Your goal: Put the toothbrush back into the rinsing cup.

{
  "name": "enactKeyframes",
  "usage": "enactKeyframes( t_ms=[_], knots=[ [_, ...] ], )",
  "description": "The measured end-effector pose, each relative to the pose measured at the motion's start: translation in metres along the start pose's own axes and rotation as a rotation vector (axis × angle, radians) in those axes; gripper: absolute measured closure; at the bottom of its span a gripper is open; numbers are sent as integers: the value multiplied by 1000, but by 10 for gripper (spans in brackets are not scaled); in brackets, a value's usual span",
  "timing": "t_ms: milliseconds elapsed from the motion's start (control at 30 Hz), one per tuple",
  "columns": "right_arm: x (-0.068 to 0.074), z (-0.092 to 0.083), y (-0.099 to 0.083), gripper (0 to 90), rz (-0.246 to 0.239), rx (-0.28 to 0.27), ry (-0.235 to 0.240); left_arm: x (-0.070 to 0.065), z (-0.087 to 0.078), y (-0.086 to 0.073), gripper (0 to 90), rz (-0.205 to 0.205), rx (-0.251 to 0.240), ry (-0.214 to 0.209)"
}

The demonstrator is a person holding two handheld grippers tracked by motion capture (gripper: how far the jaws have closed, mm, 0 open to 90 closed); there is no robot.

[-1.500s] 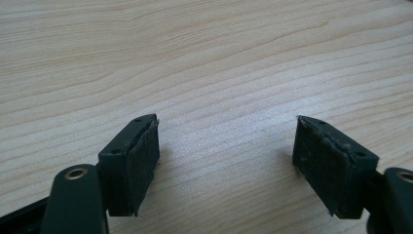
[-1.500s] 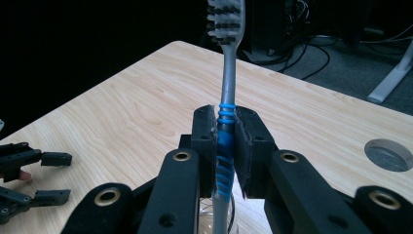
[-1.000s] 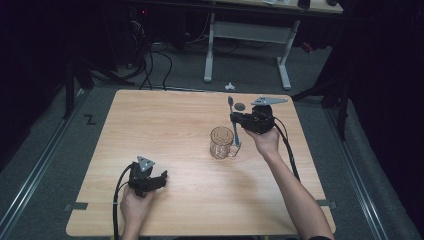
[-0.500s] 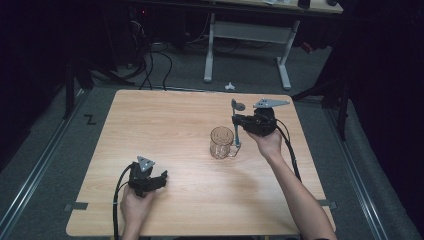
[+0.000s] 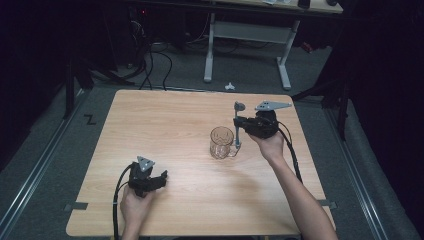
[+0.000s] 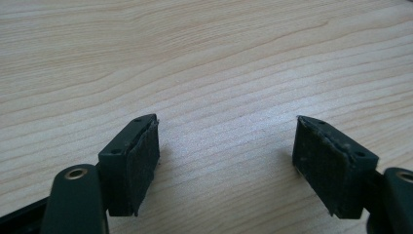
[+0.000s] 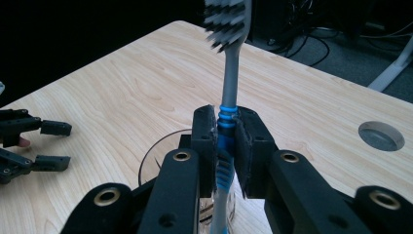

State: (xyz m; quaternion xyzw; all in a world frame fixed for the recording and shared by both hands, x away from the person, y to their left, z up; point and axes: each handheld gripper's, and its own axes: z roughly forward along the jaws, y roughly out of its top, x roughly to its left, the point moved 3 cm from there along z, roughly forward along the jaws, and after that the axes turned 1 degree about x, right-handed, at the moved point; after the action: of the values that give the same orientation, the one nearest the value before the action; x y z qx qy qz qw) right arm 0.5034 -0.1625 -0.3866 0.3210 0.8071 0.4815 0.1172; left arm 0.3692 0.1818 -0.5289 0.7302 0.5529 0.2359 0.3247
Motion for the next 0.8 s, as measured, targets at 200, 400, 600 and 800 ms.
enactKeyframes(
  t_ms=[200,400,600,800],
  knots=[
    [1,-1,-2,799,-4,1,-1,0,0,0,259,0,0,0],
    [1,-3,-4,799,-5,6,0,0,0,0,259,0,0,0],
    [1,-5,-7,799,-5,6,-1,0,0,0,259,0,0,0],
    [0,-7,-10,799,-1,12,-2,0,0,0,259,1,0,0]
  ],
)
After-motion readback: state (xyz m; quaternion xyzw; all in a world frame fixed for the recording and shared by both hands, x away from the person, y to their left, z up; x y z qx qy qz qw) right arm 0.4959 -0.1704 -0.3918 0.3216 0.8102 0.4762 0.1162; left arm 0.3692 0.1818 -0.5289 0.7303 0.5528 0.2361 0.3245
